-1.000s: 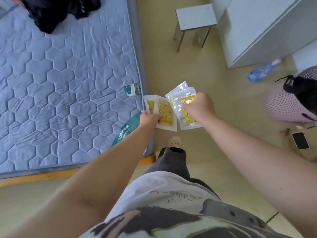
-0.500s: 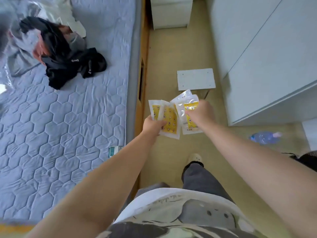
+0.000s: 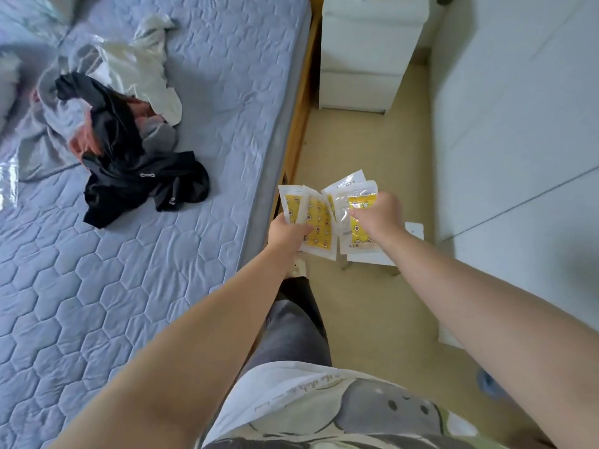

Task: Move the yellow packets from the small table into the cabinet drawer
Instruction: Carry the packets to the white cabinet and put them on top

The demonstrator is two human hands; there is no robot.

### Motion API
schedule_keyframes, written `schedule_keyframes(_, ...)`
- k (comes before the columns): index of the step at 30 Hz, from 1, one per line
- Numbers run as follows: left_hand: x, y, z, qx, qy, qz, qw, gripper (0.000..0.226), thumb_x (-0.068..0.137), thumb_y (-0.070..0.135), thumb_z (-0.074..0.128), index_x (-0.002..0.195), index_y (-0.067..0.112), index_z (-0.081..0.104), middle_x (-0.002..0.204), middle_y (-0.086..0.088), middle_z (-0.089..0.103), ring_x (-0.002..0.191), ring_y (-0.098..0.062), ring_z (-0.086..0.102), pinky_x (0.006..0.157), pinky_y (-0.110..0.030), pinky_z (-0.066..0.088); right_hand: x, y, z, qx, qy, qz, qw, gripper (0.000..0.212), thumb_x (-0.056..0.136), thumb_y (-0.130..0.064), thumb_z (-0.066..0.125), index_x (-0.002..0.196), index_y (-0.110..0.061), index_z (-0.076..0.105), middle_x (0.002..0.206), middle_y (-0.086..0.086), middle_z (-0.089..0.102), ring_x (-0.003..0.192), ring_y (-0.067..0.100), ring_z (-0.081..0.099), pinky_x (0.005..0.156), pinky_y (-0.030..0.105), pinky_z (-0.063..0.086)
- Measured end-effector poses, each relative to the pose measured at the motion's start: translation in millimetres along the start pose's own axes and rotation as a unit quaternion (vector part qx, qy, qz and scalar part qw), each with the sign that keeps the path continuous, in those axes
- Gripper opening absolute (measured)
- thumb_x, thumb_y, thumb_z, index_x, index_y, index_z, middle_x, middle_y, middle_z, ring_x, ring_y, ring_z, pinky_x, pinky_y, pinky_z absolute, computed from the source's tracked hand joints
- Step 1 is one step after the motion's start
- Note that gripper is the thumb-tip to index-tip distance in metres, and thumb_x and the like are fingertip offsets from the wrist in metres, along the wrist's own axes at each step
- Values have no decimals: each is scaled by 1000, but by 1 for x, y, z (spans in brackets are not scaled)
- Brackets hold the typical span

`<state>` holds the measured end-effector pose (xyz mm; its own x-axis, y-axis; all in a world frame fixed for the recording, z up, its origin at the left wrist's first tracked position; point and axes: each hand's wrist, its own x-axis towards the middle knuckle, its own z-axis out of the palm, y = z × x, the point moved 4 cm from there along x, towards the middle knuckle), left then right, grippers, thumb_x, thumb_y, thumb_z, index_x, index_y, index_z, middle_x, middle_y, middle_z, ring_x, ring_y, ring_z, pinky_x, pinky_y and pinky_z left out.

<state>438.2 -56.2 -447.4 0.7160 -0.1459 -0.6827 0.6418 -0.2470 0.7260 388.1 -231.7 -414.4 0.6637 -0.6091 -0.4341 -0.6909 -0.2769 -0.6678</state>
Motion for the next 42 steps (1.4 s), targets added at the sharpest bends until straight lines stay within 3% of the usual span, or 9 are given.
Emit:
schedule_keyframes(7, 128, 144, -8, 66, -11, 19, 998, 29, 84, 4, 68, 105, 19, 54, 94, 2, 62, 86, -18, 62, 71, -32, 52, 134, -116, -9, 0, 27, 23, 999, 36, 79, -16, 71, 62, -17, 40, 54, -3, 45, 48, 11, 43, 44, 25, 29)
schedule_keyframes(13, 210, 236, 28, 80, -25, 12, 996, 38, 83, 3, 69, 117, 13, 57, 109, -4, 66, 96, -23, 65, 81, -39, 56, 238, -171, -45, 22, 59, 37, 997, 40, 76, -16, 73, 62, -16, 36, 53, -4, 39, 46, 11, 38, 44, 24, 28)
schedule_keyframes(17, 270, 293, 75, 80, -47, 18, 996, 40, 84, 5, 69, 121, 14, 57, 111, -4, 65, 100, -24, 65, 86, -43, 56, 316, -195, -71, 56, 75, 37, 995, 21, 76, -15, 73, 87, -5, 58, 61, -2, 43, 62, 19, 47, 58, 28, 41)
schedule_keyframes(21, 342, 351, 123, 59, -50, 4, 997, 38, 84, 4, 70, 116, 18, 55, 105, -2, 65, 93, -22, 66, 82, -41, 57, 411, -214, -97, 73, 71, 33, 994, 42, 78, -16, 73, 107, 9, 56, 76, 13, 55, 72, 24, 56, 66, 37, 50)
schedule_keyframes(24, 406, 405, 174, 45, -48, -15, 998, 32, 84, 1, 68, 110, 17, 57, 106, -5, 66, 94, -24, 66, 76, -37, 56, 508, -224, -126, 88, 58, 45, 993, 30, 77, -18, 75, 95, 1, 58, 72, 4, 50, 69, 20, 52, 57, 27, 41)
schedule_keyframes(27, 460, 450, 226, 30, -39, -52, 997, 29, 84, 1, 68, 109, 13, 59, 109, -7, 67, 96, -25, 66, 79, -39, 56, 593, -233, -156, 102, 39, 73, 991, 26, 76, -19, 75, 75, -16, 49, 69, -2, 50, 71, 22, 56, 60, 28, 45)
schedule_keyframes(32, 530, 503, 302, 26, -51, -109, 992, 26, 82, 2, 71, 101, 14, 60, 104, -7, 67, 99, -26, 65, 89, -44, 54, 700, -247, -197, 74, 14, 106, 991, 32, 75, -25, 77, 95, -10, 57, 79, 3, 60, 71, 20, 60, 68, 34, 52)
schedule_keyframes(38, 607, 552, 342, 40, -67, -109, 991, 31, 85, 1, 67, 111, 13, 58, 111, -8, 66, 100, -27, 65, 90, -44, 54, 804, -267, -207, 79, 2, 153, 985, 26, 75, -15, 76, 75, -13, 49, 70, 4, 54, 58, 15, 51, 54, 28, 43)
schedule_keyframes(42, 674, 599, 354, 132, -66, -48, 988, 31, 84, 1, 67, 110, 14, 55, 102, -2, 61, 92, -21, 60, 79, -33, 49, 872, -288, -208, 95, 11, 180, 979, 18, 74, -13, 75, 82, -10, 59, 73, 4, 60, 61, 17, 56, 55, 26, 45)
